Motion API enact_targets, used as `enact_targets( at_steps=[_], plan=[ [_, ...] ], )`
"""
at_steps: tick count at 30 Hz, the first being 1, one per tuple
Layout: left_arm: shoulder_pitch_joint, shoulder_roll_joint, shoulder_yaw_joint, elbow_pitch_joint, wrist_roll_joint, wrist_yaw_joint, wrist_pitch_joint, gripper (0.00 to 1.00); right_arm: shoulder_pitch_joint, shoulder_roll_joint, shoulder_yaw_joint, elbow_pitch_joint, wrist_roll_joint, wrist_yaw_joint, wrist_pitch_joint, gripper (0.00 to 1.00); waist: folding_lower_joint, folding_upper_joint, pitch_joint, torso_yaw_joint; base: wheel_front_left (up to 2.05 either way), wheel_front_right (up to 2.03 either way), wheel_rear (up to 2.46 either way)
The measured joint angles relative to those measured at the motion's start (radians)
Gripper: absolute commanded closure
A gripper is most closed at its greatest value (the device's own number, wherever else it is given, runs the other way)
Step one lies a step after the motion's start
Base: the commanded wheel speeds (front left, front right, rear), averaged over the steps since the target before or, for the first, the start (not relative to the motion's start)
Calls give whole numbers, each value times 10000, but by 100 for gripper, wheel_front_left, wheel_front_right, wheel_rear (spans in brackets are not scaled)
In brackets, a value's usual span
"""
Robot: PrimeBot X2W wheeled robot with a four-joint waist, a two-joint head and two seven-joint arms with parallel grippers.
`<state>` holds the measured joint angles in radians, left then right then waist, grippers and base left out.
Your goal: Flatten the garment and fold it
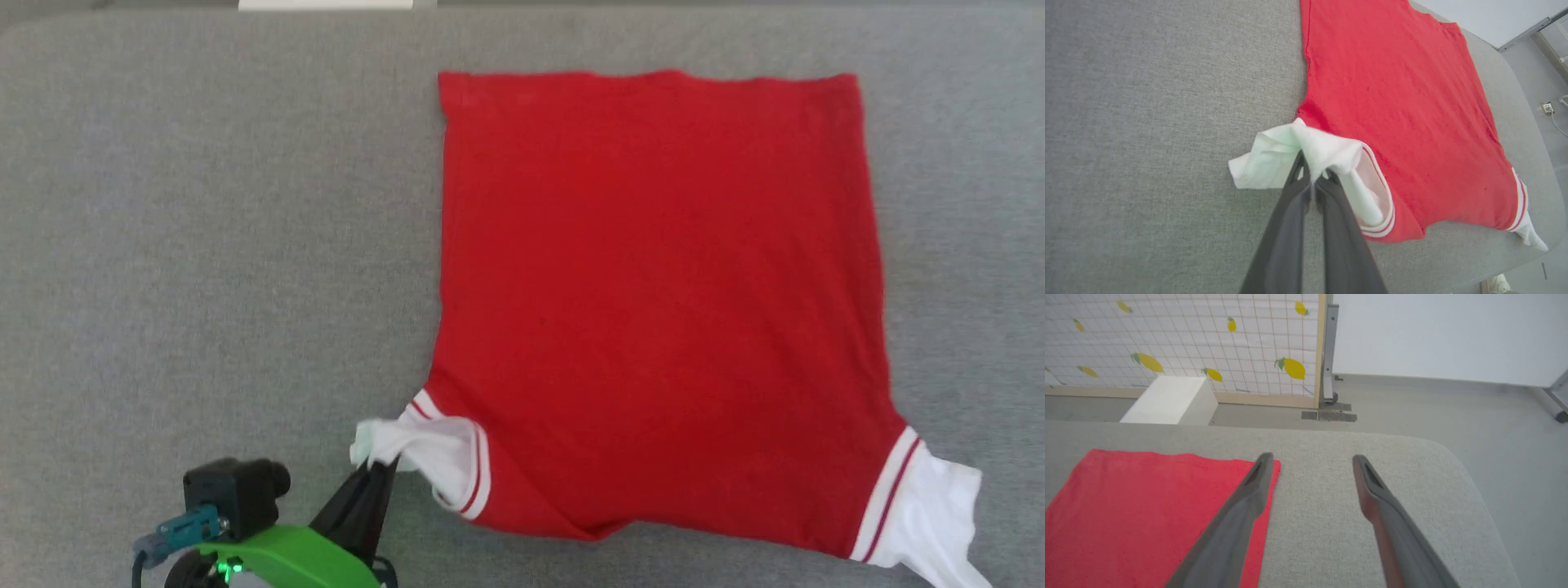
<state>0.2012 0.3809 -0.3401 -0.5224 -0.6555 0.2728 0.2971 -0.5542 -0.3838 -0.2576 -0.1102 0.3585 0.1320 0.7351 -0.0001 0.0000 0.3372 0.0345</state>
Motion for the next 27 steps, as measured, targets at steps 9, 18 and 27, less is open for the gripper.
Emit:
enact_targets(
  at_steps=[9,18,27],
  plan=[
    [-1114,-196,-644,-359,621,-186,2,100,-2662,249,299,2564,-1287,0,477,0,0,0,1535,705,0,0,0],
    [-1546,-485,-941,-205,771,-259,-167,100,-3188,334,-54,4013,-2236,0,842,90,1,0,2674,1588,0,0,0],
    [-1570,-523,-736,111,767,-255,-359,100,-3391,546,-378,4123,-2426,0,621,100,2,0,2867,1931,0,0,0]
  ],
)
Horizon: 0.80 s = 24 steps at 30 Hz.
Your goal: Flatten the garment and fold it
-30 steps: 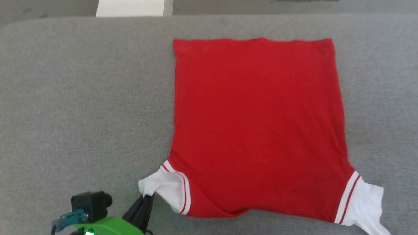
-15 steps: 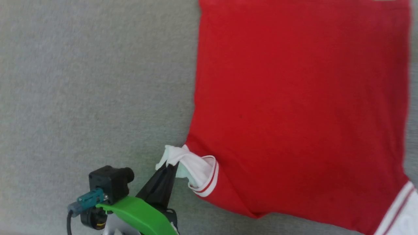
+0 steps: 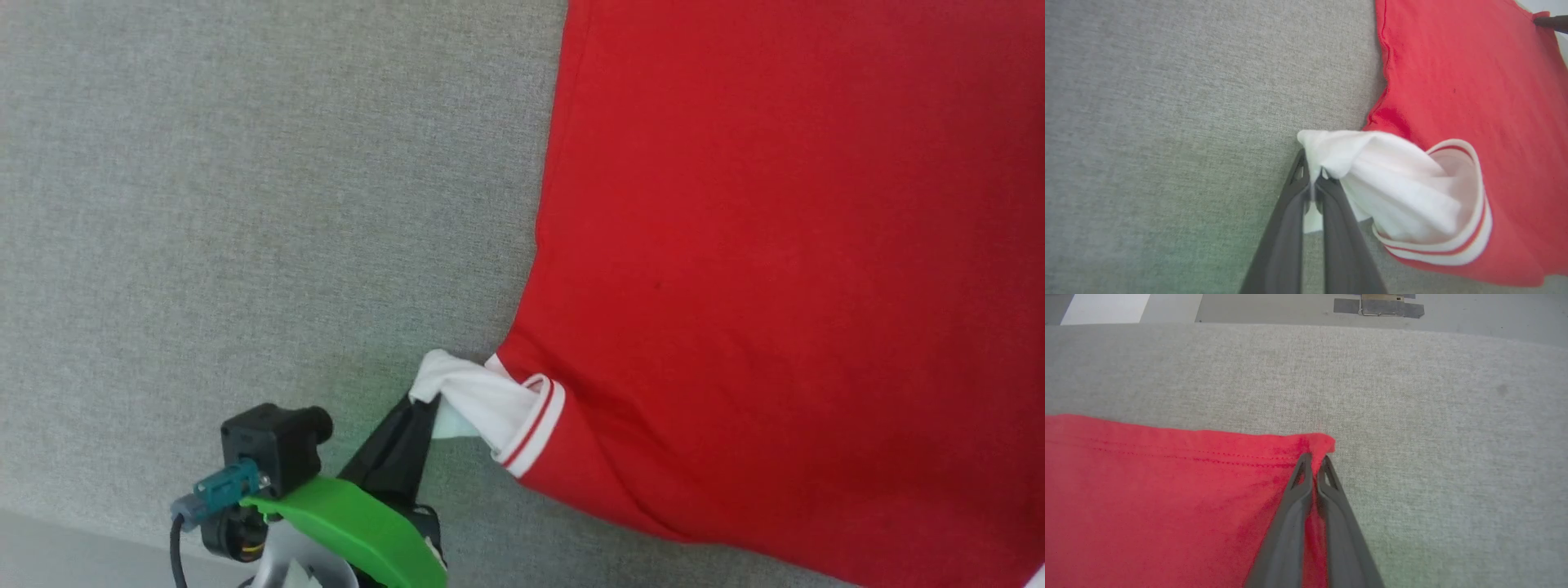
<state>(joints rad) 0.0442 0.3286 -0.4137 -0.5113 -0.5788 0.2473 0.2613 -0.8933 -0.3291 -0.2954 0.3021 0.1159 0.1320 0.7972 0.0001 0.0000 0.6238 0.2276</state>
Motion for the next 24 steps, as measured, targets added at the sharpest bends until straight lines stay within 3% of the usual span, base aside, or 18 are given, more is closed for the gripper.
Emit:
enact_targets(
  at_steps=[7,14,17,22,24],
  plan=[
    [128,163,324,343,-127,100,6,100,987,-207,-213,-224,861,0,-803,100,0,0,-667,-221,0,0,0],
    [512,205,796,612,-307,284,-247,100,4117,-13,-1450,-1649,1877,0,-1302,100,-1,0,-1844,-771,0,0,0],
    [848,192,959,750,-470,391,-397,100,5926,550,-2150,-2508,2042,0,-1390,100,-1,0,-2362,-1085,0,0,0],
    [1171,165,991,1014,-568,439,-525,100,8694,2301,-3267,-3774,2228,0,-1609,100,-1,0,-3009,-1717,0,0,0],
    [1257,146,984,1158,-596,449,-594,100,9557,2686,-3486,-3814,2470,0,-1774,100,-1,0,-3182,-1954,0,0,0]
  ],
)
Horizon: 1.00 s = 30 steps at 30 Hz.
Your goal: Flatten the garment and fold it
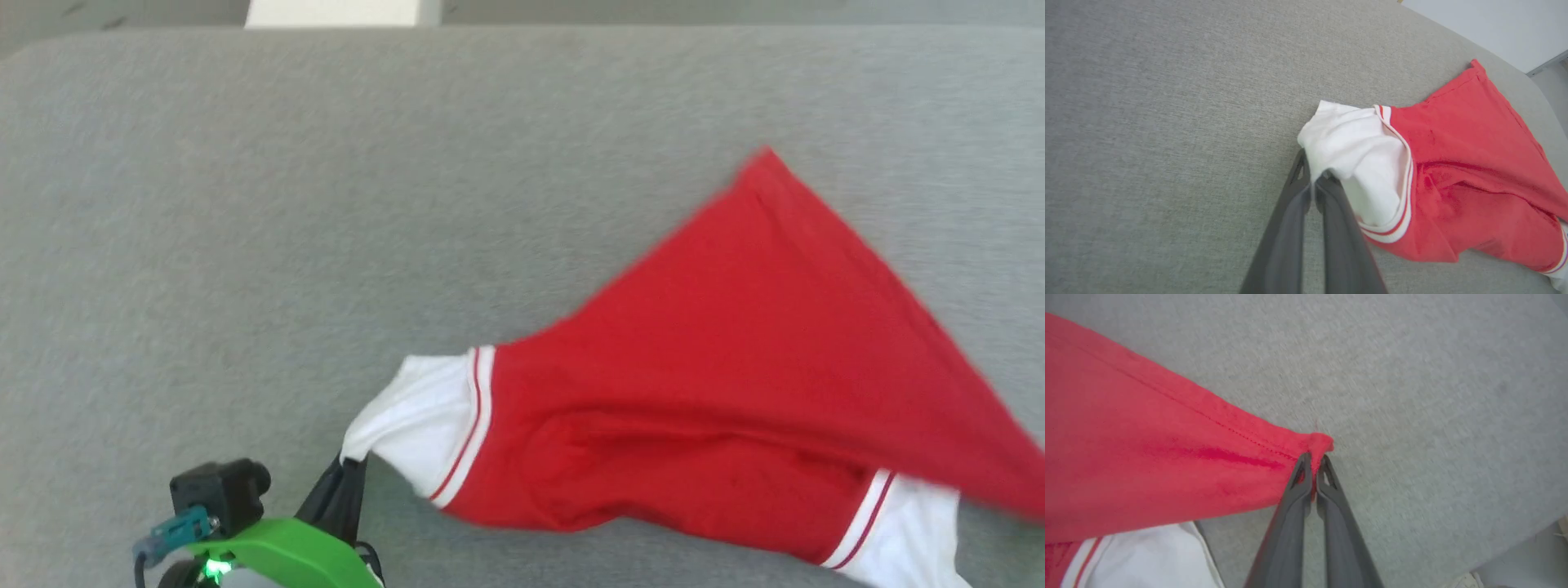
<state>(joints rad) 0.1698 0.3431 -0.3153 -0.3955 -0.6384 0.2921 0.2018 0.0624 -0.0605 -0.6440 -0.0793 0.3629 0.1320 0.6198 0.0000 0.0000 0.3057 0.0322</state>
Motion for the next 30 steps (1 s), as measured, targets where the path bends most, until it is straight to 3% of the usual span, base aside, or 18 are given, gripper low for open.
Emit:
enact_targets(
  at_steps=[3,8,10,15,20,24,30],
  plan=[
    [131,-63,-19,226,-56,4,-115,100,1029,100,-188,485,485,0,-428,100,0,0,-247,-359,0,0,0],
    [185,-251,-44,577,-205,-12,-265,100,1461,121,431,1572,1058,0,-1266,99,0,0,-539,-769,0,0,0],
    [184,-290,-38,677,-244,-23,-324,100,1414,113,694,1484,1053,0,-1567,0,0,0,-657,-865,0,0,0],
    [139,-387,-15,788,-318,-98,-466,100,591,-94,1417,-280,825,0,-1430,0,0,0,-891,-952,0,0,0],
    [-119,-426,-96,704,-259,-130,-516,100,-1350,-1323,2362,-1494,688,0,-548,0,0,0,-736,-847,0,0,0],
    [-691,-516,-268,560,-128,-194,-522,100,-2922,-1956,3340,-1018,443,0,10,0,0,0,-419,-668,0,0,0],
    [-1484,-713,-754,378,128,-334,-435,100,-4594,-2650,4713,838,-178,0,667,0,0,0,268,-130,0,0,0]
  ],
)
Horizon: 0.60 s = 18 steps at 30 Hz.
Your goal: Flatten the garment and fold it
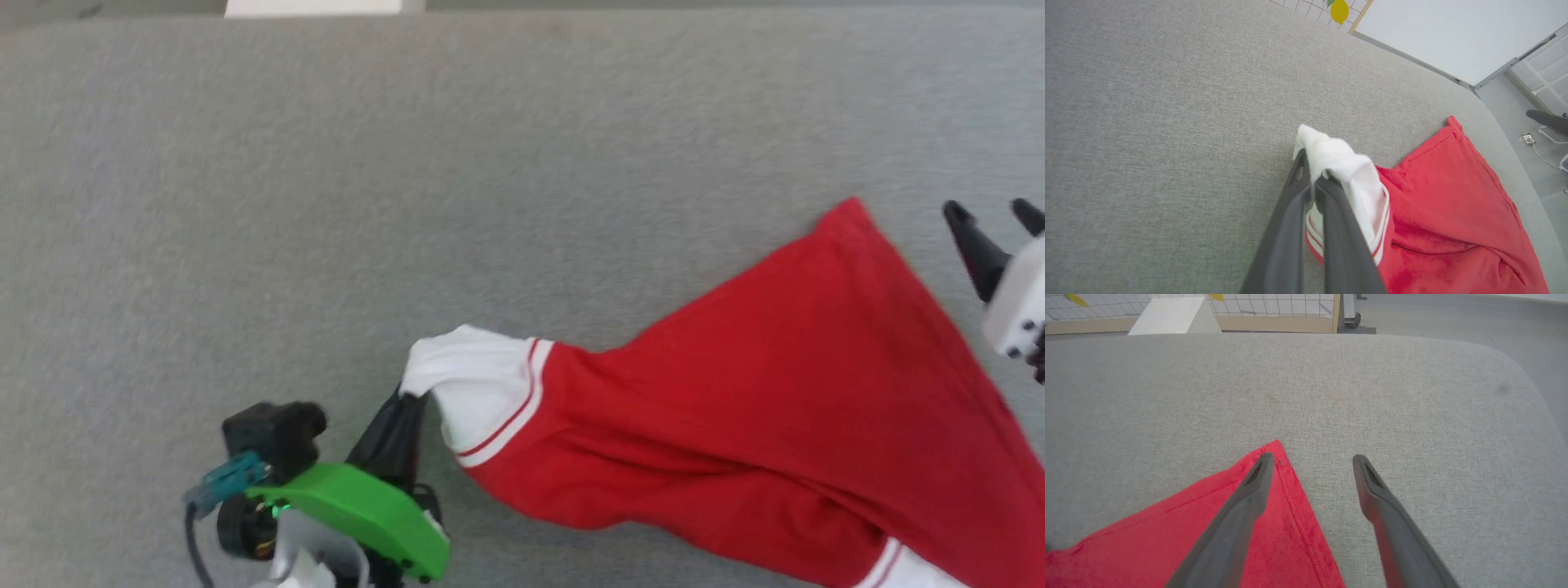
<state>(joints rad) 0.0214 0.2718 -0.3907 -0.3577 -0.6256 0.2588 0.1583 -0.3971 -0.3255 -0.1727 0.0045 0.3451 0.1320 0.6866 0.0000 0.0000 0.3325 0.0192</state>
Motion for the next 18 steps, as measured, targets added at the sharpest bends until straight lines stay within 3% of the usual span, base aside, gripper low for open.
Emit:
enact_targets(
  at_steps=[11,12,13,18],
  plan=[
    [-477,-414,-422,253,268,-42,-82,100,-801,-734,968,1994,12,0,627,0,0,0,977,1075,0,0,0],
    [-490,-437,-420,268,268,-44,-104,100,-857,-777,966,2050,88,0,629,63,0,0,1047,1146,0,0,0],
    [-494,-453,-416,284,268,-44,-107,100,-949,-846,1011,2075,130,0,637,100,0,0,1112,1204,0,0,0],
    [-500,-451,-311,412,267,-36,-205,100,-1207,-1143,1413,2146,378,0,742,100,0,0,1257,1250,0,0,0]
  ],
)
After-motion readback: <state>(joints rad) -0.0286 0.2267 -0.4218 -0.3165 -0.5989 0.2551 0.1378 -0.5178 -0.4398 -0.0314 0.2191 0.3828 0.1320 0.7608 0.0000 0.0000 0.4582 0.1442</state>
